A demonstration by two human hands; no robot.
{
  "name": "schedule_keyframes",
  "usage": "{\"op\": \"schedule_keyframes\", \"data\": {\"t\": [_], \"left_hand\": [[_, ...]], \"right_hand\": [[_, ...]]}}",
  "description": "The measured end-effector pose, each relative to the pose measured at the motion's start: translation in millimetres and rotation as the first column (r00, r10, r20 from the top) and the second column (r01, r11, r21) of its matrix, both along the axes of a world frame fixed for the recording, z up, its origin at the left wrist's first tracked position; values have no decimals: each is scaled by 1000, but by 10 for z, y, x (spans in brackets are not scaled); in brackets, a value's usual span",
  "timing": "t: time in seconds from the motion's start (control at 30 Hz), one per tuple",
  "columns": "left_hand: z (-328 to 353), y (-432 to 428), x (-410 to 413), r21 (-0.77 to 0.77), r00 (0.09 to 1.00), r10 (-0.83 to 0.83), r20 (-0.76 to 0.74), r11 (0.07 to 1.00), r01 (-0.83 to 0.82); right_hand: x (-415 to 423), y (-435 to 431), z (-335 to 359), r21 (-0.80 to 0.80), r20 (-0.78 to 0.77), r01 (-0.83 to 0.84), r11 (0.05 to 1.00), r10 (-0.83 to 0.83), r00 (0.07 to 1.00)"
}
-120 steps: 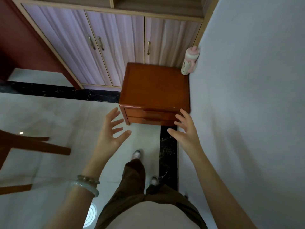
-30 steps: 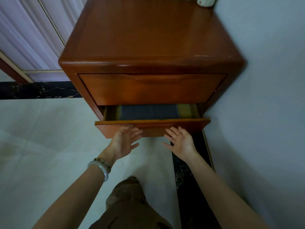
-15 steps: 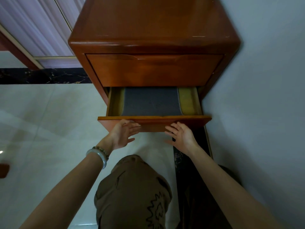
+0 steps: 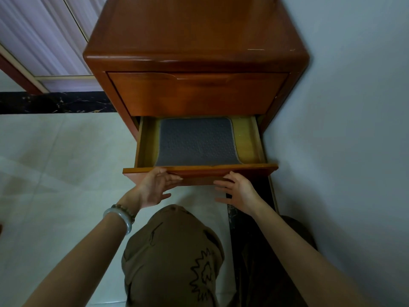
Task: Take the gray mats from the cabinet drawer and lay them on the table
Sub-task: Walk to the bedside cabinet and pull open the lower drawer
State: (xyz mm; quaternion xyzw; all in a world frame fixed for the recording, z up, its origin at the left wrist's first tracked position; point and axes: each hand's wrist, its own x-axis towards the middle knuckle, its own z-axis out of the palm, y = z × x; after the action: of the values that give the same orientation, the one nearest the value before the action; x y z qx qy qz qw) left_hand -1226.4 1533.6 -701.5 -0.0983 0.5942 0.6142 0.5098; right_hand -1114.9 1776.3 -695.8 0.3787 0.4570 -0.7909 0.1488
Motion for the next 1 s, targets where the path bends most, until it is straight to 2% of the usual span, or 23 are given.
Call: {"op": "schedule_keyframes", "data": {"t": [0.1, 0.13, 0.2, 0.23, 0.3, 0.4, 0.47, 0.6, 0.7, 0.83, 1.0], "left_hand": [[77, -45, -43, -19, 998, -66, 1, 998, 66], [131, -75, -68, -36, 994, -113, -6, 993, 112], [293, -139, -163, -79, 976, -217, -35, 974, 214], [393, -168, -246, -85, 968, -247, -50, 967, 242], [617, -198, -458, -66, 970, -226, -91, 973, 221], [837, -140, -831, -45, 978, -63, -198, 997, 55], [829, -60, -1022, -57, 975, 32, -220, 997, -46], [545, 51, -1271, -98, 974, 176, -139, 977, -191], [316, 151, -1318, -181, 966, 231, -112, 952, -248], [45, 296, -1327, -298, 954, 256, -156, 909, -292], [-153, 326, -1316, -323, 952, 288, -100, 896, -305]], "right_hand": [[-13, 65, 117, 99, 57, -197, 975, 193, 980], [-25, 121, 188, 178, 96, -319, 931, 306, 947], [-90, 288, 390, 326, 168, -528, 784, 501, 849], [-154, 384, 507, 371, 174, -582, 724, 562, 809], [-334, 571, 754, 428, 128, -599, 677, 611, 781], [-687, 796, 973, 516, 42, -504, 693, 567, 823], [-915, 896, 950, 520, -21, -409, 750, 490, 872], [-1223, 1015, 550, 341, -103, -212, 916, 261, 960], [-1327, 1028, 125, 351, 6, -161, 922, 169, 986], [-1392, 975, -296, 501, 268, -275, 821, 155, 951], [-1400, 917, -504, 421, 351, -320, 849, 173, 920]]}}
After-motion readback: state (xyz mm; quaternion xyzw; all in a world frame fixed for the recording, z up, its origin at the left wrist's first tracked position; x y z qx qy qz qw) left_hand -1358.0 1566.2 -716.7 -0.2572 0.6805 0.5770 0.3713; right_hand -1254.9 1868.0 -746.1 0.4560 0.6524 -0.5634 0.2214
